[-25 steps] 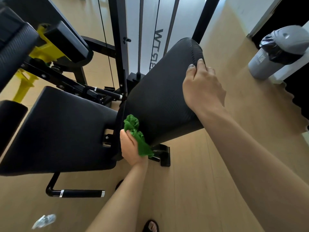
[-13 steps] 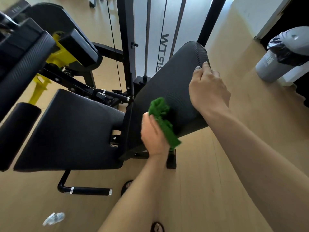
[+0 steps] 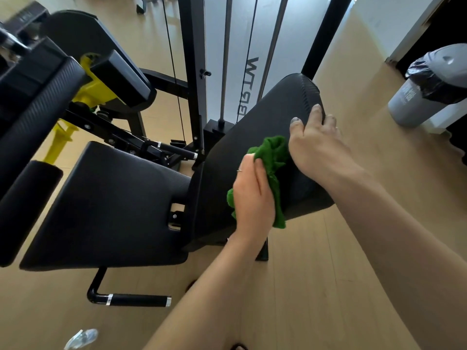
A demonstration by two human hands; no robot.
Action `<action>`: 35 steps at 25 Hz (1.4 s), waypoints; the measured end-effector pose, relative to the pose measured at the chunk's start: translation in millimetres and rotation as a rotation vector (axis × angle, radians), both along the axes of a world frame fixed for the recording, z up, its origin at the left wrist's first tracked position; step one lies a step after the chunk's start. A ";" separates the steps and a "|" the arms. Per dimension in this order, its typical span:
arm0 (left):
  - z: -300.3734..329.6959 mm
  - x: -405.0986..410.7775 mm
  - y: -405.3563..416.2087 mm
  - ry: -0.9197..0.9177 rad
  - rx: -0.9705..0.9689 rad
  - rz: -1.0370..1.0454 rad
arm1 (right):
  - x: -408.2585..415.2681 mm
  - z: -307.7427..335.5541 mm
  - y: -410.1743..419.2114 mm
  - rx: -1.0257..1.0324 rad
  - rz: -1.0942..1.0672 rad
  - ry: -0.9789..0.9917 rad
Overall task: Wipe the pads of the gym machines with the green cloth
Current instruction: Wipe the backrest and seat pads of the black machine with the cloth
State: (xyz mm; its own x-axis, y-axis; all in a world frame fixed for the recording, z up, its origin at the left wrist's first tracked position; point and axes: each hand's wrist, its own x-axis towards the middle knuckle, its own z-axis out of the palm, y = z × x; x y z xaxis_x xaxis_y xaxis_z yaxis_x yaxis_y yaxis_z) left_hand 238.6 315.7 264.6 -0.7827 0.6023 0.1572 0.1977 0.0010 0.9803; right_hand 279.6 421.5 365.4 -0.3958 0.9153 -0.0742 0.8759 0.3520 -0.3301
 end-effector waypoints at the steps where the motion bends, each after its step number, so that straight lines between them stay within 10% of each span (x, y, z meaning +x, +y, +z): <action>1: -0.7 -5.1 2.0 0.033 0.031 -0.031 | -5.5 1.7 7.0 -0.001 0.001 0.011; 10: -115.0 -122.0 33.8 -0.224 -0.497 0.108 | -80.2 -0.9 107.6 0.073 0.078 -0.183; 17: -11.2 -132.2 159.3 -0.075 -0.094 -0.133 | -89.9 -14.5 120.4 0.259 0.125 -0.303; 25: -93.0 -186.0 135.3 -0.089 -0.438 -0.077 | -90.0 -8.3 111.0 0.273 0.056 -0.227; 31: 5.0 -144.5 183.2 -0.048 -0.047 -0.274 | -89.7 -8.0 109.4 0.276 0.046 -0.220; 35: -34.0 -167.4 174.4 -0.047 -0.129 -0.282 | -89.0 -9.0 109.0 0.285 0.034 -0.252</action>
State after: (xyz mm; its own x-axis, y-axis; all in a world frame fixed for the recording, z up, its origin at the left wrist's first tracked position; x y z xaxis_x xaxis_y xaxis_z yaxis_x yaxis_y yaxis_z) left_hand 71.2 490.1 230.7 -0.5865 0.8093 0.0328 0.1622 0.0777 0.9837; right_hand 190.6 530.5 356.5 -0.4279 0.9000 0.0829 0.9034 0.4287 0.0093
